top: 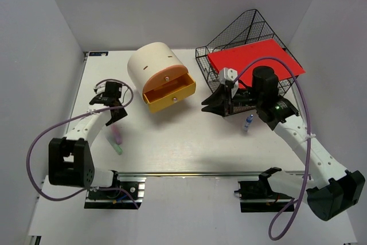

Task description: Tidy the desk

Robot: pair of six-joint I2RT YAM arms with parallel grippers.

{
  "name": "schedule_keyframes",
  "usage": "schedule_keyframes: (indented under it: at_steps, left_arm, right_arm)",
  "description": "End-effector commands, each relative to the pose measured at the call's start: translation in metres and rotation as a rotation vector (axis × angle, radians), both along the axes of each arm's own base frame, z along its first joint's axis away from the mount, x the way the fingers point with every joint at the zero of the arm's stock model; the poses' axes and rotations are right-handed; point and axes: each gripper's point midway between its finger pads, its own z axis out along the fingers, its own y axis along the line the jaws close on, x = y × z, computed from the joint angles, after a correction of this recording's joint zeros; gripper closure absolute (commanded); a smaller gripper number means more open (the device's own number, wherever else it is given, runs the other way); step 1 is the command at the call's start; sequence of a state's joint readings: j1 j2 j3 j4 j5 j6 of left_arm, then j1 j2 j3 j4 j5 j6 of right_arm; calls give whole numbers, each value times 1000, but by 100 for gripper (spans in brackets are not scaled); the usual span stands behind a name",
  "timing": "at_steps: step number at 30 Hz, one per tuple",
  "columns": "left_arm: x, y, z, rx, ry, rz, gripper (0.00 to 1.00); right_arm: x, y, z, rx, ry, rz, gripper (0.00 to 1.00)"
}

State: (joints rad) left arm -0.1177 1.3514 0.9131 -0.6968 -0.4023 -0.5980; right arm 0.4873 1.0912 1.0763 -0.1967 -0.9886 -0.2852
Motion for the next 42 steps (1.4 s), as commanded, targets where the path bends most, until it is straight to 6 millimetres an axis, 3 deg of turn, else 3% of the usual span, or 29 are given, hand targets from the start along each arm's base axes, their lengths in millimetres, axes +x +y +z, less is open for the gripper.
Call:
schedule_keyframes:
  at_steps: [1,9,19,29,35,38,42]
  left_arm:
    - [-10,9,-22,-32,71,-17,41]
    - [-30,21,-45,-61,160,6,43]
    - [-27,17,-62,-96,195,-43,41]
    - [-25,18,-72,-107,210,-43,55]
    - [-24,15,-77,-125,212,-49,57]
    - [-19,12,-73,-140,194,-57,67]
    - [0,2,-48,-184,101,-96,85]
  right_arm:
    - [6,-3,-9,-2,-13,-2,66]
    - [6,-6,-11,0,2,9,67]
    - [10,-9,-14,2,30,12,67]
    - [14,-13,-17,4,57,12,68]
    - [14,-14,-17,7,70,19,69]
    - [16,-16,-17,9,69,14,69]
    - [17,-18,-17,11,74,12,70]
